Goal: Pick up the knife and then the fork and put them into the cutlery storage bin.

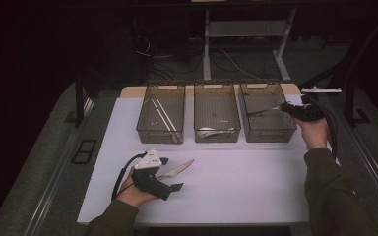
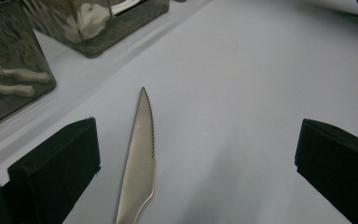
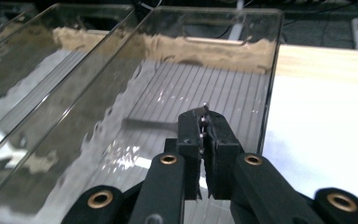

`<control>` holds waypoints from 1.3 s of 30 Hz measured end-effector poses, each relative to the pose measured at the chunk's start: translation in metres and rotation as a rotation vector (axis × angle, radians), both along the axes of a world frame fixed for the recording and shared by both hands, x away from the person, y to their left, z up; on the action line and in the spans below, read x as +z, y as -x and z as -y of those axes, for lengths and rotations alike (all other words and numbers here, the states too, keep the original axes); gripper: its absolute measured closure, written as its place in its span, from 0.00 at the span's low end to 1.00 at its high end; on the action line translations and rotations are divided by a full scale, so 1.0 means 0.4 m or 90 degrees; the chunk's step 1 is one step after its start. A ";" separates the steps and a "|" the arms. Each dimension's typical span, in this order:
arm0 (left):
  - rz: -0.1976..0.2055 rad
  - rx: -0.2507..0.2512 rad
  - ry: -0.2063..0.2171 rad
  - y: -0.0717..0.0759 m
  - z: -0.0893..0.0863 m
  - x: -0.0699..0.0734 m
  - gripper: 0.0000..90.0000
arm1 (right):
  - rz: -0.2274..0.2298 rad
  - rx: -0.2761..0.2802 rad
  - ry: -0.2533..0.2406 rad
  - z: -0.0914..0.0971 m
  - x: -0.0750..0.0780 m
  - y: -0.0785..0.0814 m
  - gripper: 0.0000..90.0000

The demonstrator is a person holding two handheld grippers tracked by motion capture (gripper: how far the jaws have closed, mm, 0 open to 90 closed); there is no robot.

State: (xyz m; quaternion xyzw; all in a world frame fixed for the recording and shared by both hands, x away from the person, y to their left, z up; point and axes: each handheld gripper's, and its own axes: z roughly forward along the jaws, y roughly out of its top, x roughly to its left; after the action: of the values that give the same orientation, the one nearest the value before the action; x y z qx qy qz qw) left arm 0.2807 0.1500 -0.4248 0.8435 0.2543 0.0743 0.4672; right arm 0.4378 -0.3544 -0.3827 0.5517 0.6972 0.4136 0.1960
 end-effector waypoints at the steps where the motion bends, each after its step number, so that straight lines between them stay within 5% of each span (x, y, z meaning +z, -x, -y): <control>1: 0.000 0.000 0.000 0.000 0.000 0.000 0.00 | -0.004 0.005 -0.002 0.001 -0.002 0.006 0.93; 7: -0.001 0.000 0.001 0.000 0.002 -0.001 0.00 | -0.017 0.031 0.008 0.004 -0.016 0.039 0.89; 19: -0.001 0.001 0.000 -0.001 0.001 -0.001 0.00 | 0.011 0.039 0.000 0.024 -0.003 0.072 0.50; 23: -0.005 0.000 0.001 -0.001 0.001 -0.002 0.00 | 0.022 0.060 -0.004 0.015 0.008 0.092 0.45; 30: -0.011 0.000 -0.008 -0.003 -0.004 -0.001 0.00 | 0.033 0.124 -0.022 -0.013 0.026 0.148 0.38; 34: -0.004 0.002 -0.008 -0.002 -0.006 0.001 0.00 | 0.038 0.172 0.002 -0.037 0.027 0.181 0.32; 39: -0.004 0.005 -0.011 -0.002 -0.010 0.002 0.00 | 0.040 0.220 -0.008 -0.060 0.022 0.222 0.31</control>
State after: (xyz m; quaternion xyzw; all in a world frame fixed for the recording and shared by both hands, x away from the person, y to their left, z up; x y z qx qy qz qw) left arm 0.2814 0.1539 -0.4238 0.8468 0.2586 0.0756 0.4586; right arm 0.3489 -0.3303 -0.3741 0.4119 0.7723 0.4628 0.1404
